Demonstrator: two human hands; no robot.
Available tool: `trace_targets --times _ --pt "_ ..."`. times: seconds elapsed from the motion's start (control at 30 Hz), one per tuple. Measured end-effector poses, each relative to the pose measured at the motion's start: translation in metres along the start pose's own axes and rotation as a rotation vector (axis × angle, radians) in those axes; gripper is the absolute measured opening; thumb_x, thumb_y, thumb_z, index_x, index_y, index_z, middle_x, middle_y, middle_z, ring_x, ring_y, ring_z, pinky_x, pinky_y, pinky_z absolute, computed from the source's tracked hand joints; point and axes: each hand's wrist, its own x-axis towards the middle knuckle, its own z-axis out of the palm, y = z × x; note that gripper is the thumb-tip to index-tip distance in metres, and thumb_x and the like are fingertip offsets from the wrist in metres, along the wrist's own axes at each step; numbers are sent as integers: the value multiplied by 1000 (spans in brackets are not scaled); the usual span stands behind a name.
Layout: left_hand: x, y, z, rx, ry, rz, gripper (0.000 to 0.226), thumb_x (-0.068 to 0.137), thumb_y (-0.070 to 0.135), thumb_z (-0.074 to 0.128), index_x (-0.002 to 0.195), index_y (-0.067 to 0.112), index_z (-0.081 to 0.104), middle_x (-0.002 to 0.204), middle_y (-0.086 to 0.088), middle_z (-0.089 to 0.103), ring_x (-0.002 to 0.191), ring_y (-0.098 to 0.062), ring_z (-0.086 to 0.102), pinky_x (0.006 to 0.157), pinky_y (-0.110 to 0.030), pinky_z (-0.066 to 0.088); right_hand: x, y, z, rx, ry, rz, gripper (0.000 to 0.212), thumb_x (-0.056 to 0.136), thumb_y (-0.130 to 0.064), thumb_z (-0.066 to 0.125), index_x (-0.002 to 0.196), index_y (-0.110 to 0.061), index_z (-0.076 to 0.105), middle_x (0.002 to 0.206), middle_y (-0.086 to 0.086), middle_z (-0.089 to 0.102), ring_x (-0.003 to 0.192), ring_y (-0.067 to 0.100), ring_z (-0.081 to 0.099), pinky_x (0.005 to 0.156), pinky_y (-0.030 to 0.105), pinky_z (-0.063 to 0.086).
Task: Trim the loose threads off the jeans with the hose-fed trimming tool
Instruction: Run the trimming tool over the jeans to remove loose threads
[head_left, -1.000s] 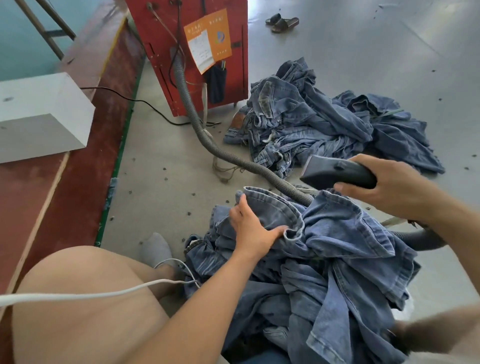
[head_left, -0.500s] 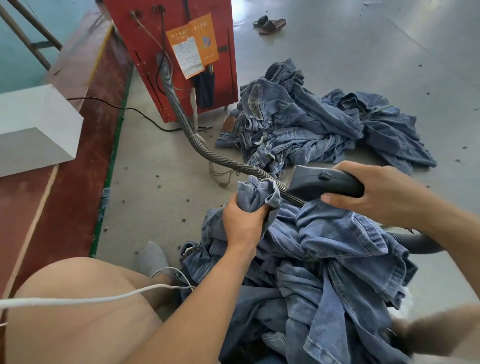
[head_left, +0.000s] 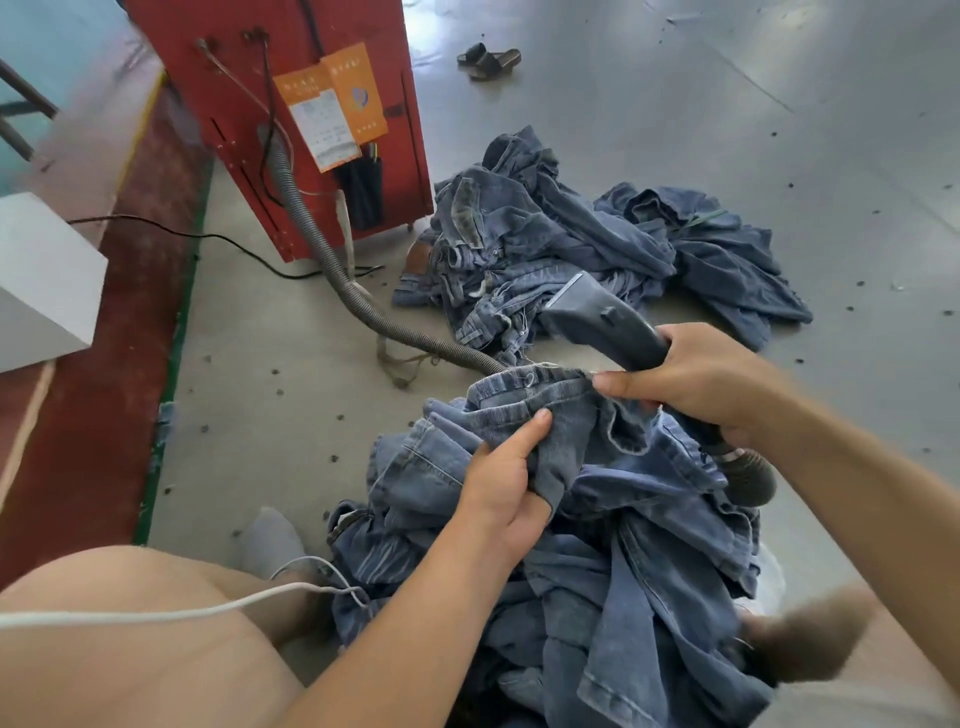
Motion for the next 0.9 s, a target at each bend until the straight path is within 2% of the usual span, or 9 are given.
trace_targets --times 0.17,0.27,0.33,0.43,0.5,0.6,0.7,0.8,0.9 --pt "-5 8 0 65 21 -36 36 100 10 62 133 -5 63 126 -22 70 119 -31 68 89 -37 61 3 0 10 -148 104 -30 22 77 -29 83 87 -17 67 66 2 71 58 16 61 56 31 44" --pt "-4 18 1 94 50 -48 35 101 11 60 133 -5 63 126 -22 70 120 -33 67 98 -42 57 2 0 0 -89 47 -53 41 76 -48 89 88 -15 67 68 2 71 57 11 60 60 32 43" --pt "-4 24 3 98 65 -55 35 101 11 60 132 -6 63 124 -22 71 115 -32 69 88 -40 60 -1 1 -5 -95 -42 -74 49 70 -54 92 89 -17 66 69 -1 71 58 8 59 63 33 42" --pt "-5 27 3 99 48 -81 32 101 16 61 126 -3 68 118 -19 74 103 -28 74 75 -35 62 -1 6 5 -149 7 -93 32 72 -34 91 88 -21 66 69 -2 70 53 5 60 53 25 44" --pt "-7 29 3 129 -24 -88 36 100 28 63 122 1 71 119 -18 74 108 -29 73 86 -37 62 3 8 9 -109 71 -85 22 75 -21 83 88 -16 66 66 1 69 48 6 57 48 23 43" --pt "-10 30 6 310 -122 -66 54 86 44 78 121 4 73 125 -22 71 117 -34 68 104 -45 54 8 8 -1 49 53 -54 23 75 -20 79 79 -6 62 60 5 61 55 17 53 61 37 41" --pt "-9 28 4 470 -141 8 20 83 17 82 100 8 81 108 -19 77 95 -30 75 84 -38 61 9 7 -6 86 -56 -64 19 68 -24 77 72 -12 62 59 7 57 56 19 52 63 38 40" --pt "-12 31 -1 468 -218 -45 32 87 -3 72 119 -4 71 120 -25 71 98 -32 73 88 -42 62 15 9 -4 29 -94 -49 19 68 -27 77 74 -14 64 57 2 59 51 13 54 57 31 43" --pt "-16 39 -4 469 -291 -105 27 91 -1 69 118 -1 73 117 -21 73 100 -29 74 85 -40 61 26 14 -1 13 -35 -32 16 74 -22 78 78 -13 65 54 0 59 49 11 55 52 27 42"
